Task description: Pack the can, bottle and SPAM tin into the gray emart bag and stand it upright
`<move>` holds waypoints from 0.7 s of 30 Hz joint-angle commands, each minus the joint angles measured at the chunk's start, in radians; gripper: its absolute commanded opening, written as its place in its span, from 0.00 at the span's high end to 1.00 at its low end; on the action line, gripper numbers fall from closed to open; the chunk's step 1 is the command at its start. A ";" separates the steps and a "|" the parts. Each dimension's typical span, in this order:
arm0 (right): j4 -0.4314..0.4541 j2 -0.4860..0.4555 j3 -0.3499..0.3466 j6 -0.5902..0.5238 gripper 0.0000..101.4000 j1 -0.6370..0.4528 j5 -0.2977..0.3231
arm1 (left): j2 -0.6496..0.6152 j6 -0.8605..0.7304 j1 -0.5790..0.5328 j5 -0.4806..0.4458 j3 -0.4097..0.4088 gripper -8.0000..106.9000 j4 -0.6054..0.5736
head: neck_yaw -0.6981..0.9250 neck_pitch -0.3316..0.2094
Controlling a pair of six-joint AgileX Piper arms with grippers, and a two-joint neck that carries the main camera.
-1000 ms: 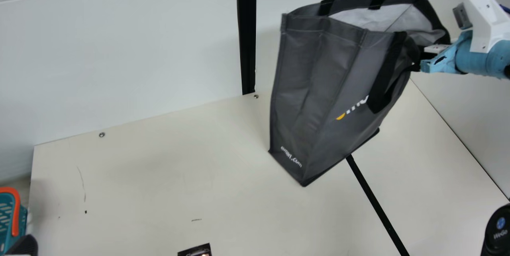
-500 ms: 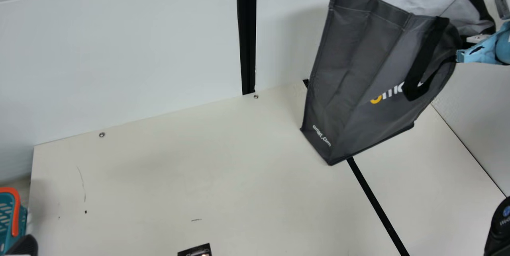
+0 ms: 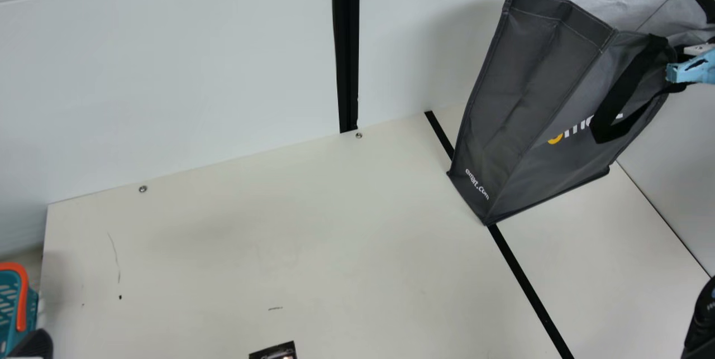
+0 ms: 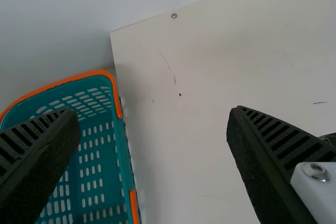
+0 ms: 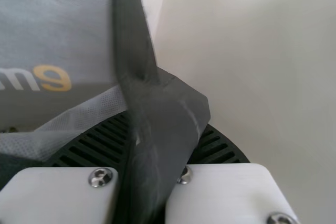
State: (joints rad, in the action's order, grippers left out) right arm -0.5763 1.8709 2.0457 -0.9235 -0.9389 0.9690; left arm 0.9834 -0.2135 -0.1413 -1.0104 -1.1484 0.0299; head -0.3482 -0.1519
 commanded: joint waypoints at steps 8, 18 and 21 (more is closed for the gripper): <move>-0.035 -0.002 0.048 0.006 0.47 0.001 0.010 | 0.000 0.000 0.000 0.000 0.000 0.15 0.000 | -0.001 -0.023; -0.086 0.001 0.138 0.005 0.14 0.004 0.033 | 0.000 0.000 0.000 0.000 0.000 0.15 0.000 | -0.001 -0.023; -0.104 0.002 0.170 0.004 0.06 0.002 0.041 | 0.000 0.000 0.000 0.000 0.000 0.15 0.000 | -0.001 -0.023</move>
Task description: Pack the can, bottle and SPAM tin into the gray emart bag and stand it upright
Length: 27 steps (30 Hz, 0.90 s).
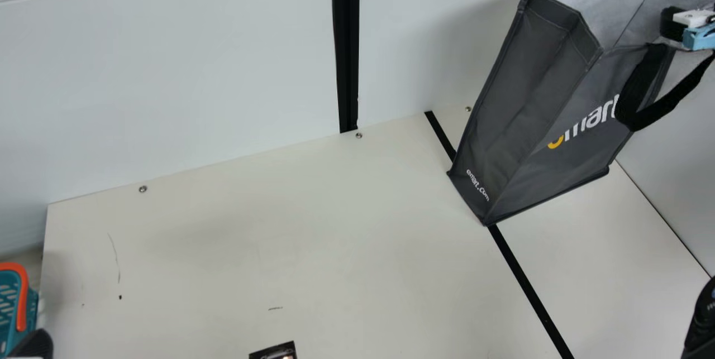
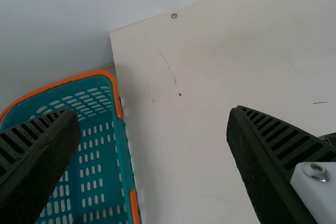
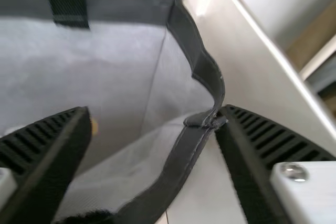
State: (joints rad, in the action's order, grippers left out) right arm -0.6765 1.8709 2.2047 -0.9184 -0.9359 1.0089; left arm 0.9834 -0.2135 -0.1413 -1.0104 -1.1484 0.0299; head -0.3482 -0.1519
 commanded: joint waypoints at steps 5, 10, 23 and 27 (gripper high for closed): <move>-0.037 0.003 0.072 -0.002 0.06 -0.004 0.017 | 0.000 0.000 0.000 0.000 0.000 0.15 0.000 | -0.001 -0.023; -0.076 0.002 0.136 -0.005 0.06 -0.005 0.033 | 0.000 0.000 0.000 0.000 0.000 0.15 0.000 | -0.001 -0.023; -0.161 -0.016 0.234 -0.015 0.06 0.044 0.080 | 0.000 0.000 0.000 0.000 0.000 0.15 0.000 | -0.001 -0.023; -0.177 -0.038 0.220 -0.026 0.06 0.079 0.089 | 0.000 0.000 0.000 0.000 0.000 0.15 0.000 | -0.001 -0.023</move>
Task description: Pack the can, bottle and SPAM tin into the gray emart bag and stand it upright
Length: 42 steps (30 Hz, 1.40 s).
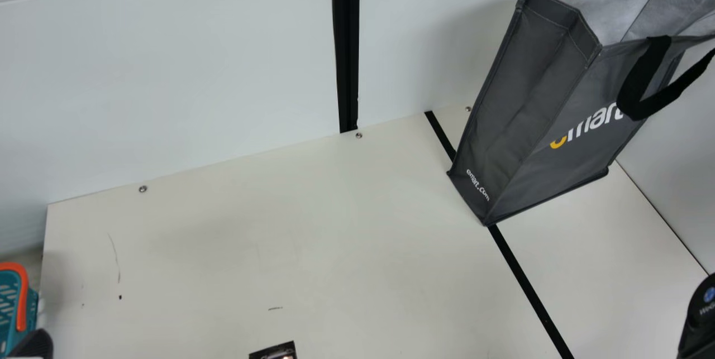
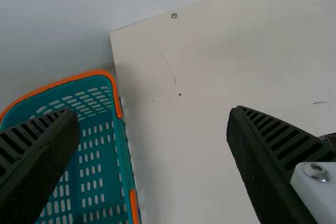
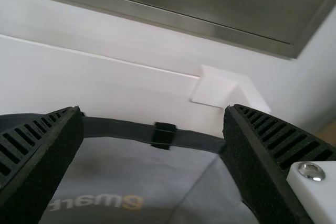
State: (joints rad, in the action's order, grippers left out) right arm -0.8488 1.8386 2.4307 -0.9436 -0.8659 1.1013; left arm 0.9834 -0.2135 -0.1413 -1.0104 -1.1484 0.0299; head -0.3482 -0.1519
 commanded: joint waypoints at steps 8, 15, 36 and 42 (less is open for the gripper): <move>-0.024 -0.067 -0.077 -0.025 0.06 0.092 -0.005 | 0.000 0.000 0.000 0.000 0.000 0.15 0.000 | -0.001 -0.023; -0.027 -0.121 -0.158 -0.038 0.06 0.171 -0.019 | 0.000 0.000 0.000 0.000 0.000 0.15 0.000 | -0.001 -0.023; -0.003 -0.290 -0.483 -0.044 0.06 0.422 -0.084 | 0.000 0.000 0.000 0.000 0.000 0.15 0.000 | -0.001 -0.023; 0.006 -0.341 -0.600 -0.046 0.06 0.489 -0.106 | 0.000 0.000 0.000 0.000 0.000 0.15 0.000 | -0.001 -0.023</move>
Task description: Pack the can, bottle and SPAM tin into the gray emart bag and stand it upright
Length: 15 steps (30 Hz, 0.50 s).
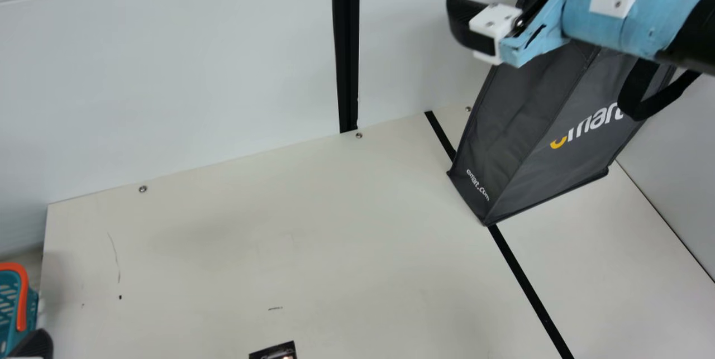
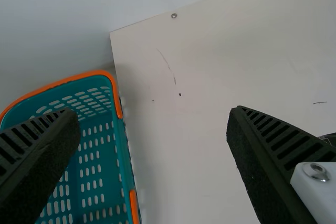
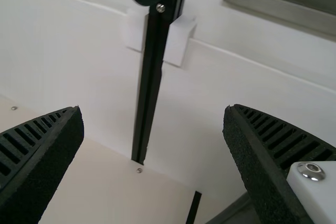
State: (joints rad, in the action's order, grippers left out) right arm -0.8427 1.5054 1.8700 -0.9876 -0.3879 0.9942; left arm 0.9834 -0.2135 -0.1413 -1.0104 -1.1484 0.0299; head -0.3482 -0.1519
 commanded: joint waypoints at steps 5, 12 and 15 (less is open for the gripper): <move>0.003 -0.049 -0.139 -0.012 0.06 0.055 -0.017 | 0.000 0.000 0.000 0.000 0.000 0.15 0.000 | -0.001 -0.023; 0.006 -0.096 -0.265 -0.020 0.06 0.099 -0.039 | 0.000 0.000 0.000 0.000 0.000 0.15 0.000 | -0.001 -0.023; 0.007 -0.114 -0.314 -0.024 0.06 0.114 -0.049 | 0.000 0.000 0.000 0.000 0.000 0.15 0.000 | -0.001 -0.023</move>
State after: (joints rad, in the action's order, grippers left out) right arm -0.8353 1.3944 1.5843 -1.0104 -0.2769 0.9421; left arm 0.9834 -0.2135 -0.1413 -1.0104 -1.1484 0.0299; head -0.3482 -0.1519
